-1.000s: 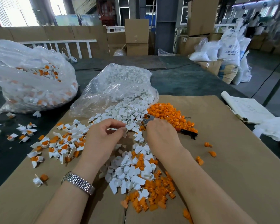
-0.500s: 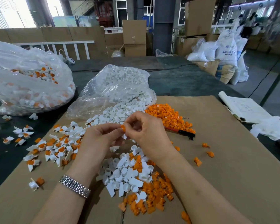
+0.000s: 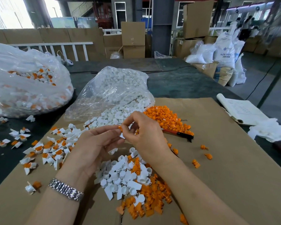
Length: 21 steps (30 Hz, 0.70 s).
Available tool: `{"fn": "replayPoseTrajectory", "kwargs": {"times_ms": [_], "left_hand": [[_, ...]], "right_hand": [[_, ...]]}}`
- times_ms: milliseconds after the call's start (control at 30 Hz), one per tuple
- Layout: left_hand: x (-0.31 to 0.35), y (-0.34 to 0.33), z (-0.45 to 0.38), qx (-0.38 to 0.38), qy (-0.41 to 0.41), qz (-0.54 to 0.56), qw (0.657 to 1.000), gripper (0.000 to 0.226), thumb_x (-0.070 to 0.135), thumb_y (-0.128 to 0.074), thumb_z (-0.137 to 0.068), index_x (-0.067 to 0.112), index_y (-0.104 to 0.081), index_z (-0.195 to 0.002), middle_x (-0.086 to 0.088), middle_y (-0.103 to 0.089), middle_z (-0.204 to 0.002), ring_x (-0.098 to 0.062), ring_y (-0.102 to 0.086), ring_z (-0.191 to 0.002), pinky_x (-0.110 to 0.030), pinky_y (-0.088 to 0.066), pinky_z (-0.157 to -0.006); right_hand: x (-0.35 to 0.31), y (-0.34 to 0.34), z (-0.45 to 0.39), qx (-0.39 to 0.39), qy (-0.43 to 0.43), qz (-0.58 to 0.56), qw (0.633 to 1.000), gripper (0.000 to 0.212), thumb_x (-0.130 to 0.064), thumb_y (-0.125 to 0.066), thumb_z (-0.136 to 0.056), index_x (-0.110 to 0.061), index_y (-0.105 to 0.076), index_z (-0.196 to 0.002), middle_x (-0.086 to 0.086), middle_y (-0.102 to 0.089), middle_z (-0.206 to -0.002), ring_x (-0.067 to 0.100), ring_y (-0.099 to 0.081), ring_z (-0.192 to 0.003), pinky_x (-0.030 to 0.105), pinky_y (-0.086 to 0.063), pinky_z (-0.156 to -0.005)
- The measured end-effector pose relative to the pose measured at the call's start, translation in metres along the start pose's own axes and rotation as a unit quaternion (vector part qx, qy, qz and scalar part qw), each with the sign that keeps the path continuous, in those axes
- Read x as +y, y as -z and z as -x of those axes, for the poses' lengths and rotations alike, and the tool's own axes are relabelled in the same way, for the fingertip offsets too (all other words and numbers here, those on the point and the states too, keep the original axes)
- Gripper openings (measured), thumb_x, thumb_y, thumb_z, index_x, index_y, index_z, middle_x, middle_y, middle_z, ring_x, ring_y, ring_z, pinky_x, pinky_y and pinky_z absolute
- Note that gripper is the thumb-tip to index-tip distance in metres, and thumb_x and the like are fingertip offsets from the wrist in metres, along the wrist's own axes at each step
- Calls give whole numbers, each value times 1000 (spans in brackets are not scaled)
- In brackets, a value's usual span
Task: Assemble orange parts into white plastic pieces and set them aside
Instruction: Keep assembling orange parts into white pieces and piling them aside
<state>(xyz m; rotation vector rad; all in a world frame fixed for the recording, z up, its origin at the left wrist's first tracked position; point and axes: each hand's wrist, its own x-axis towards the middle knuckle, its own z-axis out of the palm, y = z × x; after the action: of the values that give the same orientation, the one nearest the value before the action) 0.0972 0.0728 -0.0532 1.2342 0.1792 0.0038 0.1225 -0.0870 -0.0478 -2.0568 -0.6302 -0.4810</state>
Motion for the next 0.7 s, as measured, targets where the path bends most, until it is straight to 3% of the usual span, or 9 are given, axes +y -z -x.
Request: {"fn": "replayPoseTrajectory", "kwargs": {"times_ms": [300, 433, 533, 700], "left_hand": [[0, 0, 2, 23, -21, -56, 998, 25, 14, -83, -70, 9, -82, -95, -22, -77, -100, -30, -78, -86, -21, -59, -61], [-1, -2, 3, 35, -32, -63, 997, 25, 17, -83, -70, 11, -83, -94, -21, -78, -99, -32, -78, -90, -31, -63, -78], [-2, -5, 5, 28, -36, -92, 995, 25, 20, -81, -71, 14, -83, -96, -18, -79, -99, -32, -77, -94, -41, -57, -93], [0, -4, 6, 29, -46, -72, 996, 19, 14, -79, -77, 16, -83, -95, -17, -79, -97, -29, -78, -91, -31, -63, -81]], "right_hand": [[-1, 2, -1, -58, 34, 79, 995, 11, -18, -61, -96, -15, -64, -106, -1, -59, -98, 14, -58, -84, 38, -53, -77], [-5, 0, 1, -41, 42, 99, 993, 9, -20, -59, -97, -13, -61, -102, 2, -57, -98, 19, -58, -83, 40, -54, -72], [-5, -3, 2, -42, 16, 112, 993, 8, -21, -58, -97, -16, -56, -102, 1, -55, -100, 17, -58, -81, 39, -55, -71], [-3, -6, 1, -56, 11, 80, 995, 10, -18, -56, -98, -20, -56, -108, -2, -52, -100, 14, -56, -80, 39, -55, -70]]}}
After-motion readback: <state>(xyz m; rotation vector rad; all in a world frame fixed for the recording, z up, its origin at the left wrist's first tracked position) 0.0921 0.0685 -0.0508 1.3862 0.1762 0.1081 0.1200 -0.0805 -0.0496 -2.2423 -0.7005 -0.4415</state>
